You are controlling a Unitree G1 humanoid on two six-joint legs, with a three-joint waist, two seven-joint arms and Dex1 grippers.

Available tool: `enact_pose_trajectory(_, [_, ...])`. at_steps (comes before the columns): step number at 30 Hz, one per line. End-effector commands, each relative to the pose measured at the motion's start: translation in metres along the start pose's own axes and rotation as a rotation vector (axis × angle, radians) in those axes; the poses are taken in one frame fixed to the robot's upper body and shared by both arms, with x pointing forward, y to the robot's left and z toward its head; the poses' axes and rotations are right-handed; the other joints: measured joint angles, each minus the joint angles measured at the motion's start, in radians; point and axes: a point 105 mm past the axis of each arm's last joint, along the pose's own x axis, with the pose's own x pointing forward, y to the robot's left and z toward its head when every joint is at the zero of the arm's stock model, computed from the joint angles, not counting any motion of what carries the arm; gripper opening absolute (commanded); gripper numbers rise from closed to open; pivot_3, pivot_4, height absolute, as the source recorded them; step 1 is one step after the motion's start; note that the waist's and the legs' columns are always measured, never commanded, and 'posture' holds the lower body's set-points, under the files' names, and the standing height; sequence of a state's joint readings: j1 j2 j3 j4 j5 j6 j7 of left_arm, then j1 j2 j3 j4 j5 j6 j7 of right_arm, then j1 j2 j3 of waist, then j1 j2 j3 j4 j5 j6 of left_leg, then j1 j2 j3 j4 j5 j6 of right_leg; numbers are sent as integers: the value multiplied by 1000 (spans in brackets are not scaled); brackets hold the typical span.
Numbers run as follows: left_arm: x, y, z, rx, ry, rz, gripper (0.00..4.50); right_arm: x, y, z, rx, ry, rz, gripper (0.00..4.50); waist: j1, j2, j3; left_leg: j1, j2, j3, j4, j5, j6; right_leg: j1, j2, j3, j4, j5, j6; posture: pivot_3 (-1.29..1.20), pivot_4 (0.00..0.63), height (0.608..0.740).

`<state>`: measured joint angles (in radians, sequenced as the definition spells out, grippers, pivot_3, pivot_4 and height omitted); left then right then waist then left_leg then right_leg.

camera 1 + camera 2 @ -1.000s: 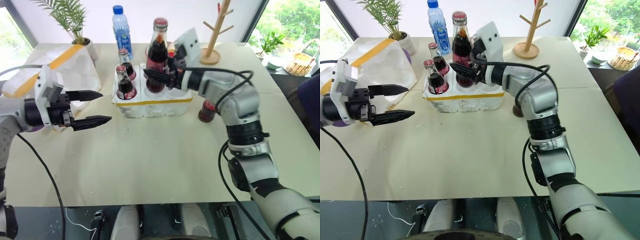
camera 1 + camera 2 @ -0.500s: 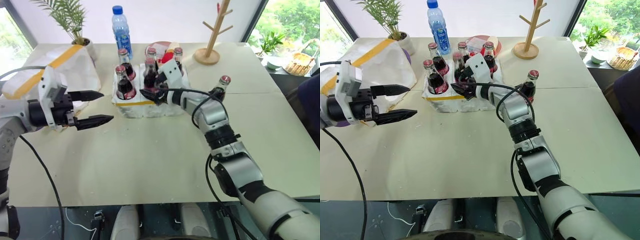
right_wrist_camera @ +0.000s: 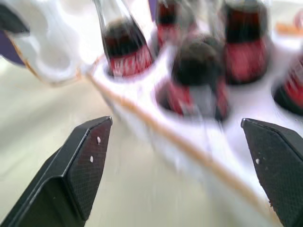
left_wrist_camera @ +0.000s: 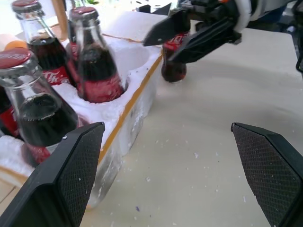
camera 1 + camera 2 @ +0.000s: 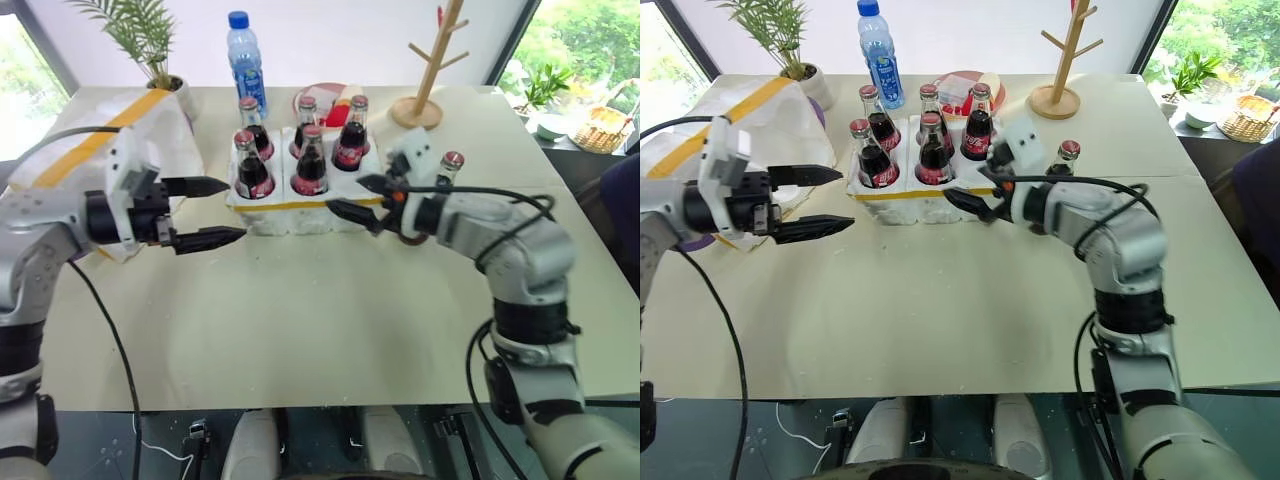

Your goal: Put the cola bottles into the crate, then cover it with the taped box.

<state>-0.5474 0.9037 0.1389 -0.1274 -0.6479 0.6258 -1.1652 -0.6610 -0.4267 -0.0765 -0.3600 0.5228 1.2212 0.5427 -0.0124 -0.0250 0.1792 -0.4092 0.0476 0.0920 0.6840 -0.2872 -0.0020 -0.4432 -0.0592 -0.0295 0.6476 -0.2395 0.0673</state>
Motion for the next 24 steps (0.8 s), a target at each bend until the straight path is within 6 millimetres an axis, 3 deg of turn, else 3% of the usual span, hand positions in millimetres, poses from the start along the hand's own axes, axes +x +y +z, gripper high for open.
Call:
enact_pose_trajectory(1, [9,1,10,53,-21,-46,4500,-33,3,-5,49,9,-36,4478,2,0,0,0,0,0,0,0,0,0,0,0,0,0,0,0,150,740])
enact_pose_trajectory(7, [25,1,17,71,-40,-122,4500,-87,-32,-25,36,53,-330,4478,2,0,0,0,-1,0,0,0,0,0,0,0,-1,0,0,0,150,740])
enact_pose_trajectory(10, [30,0,18,78,-46,-143,4500,-99,-50,-32,0,49,-458,4478,-1,0,0,0,-1,0,0,0,0,0,0,0,-1,0,0,0,150,740])
enact_pose_trajectory(14, [34,1,17,83,-45,-155,4500,-88,-60,-25,29,-100,-499,4478,-7,0,0,1,-1,0,0,0,0,0,2,3,0,0,0,0,150,740])
enact_pose_trajectory(24, [32,0,13,118,-13,-141,4500,-50,-88,-23,37,-208,-542,4478,-1,0,0,0,0,-1,0,0,0,0,2,3,-1,0,0,0,150,740])
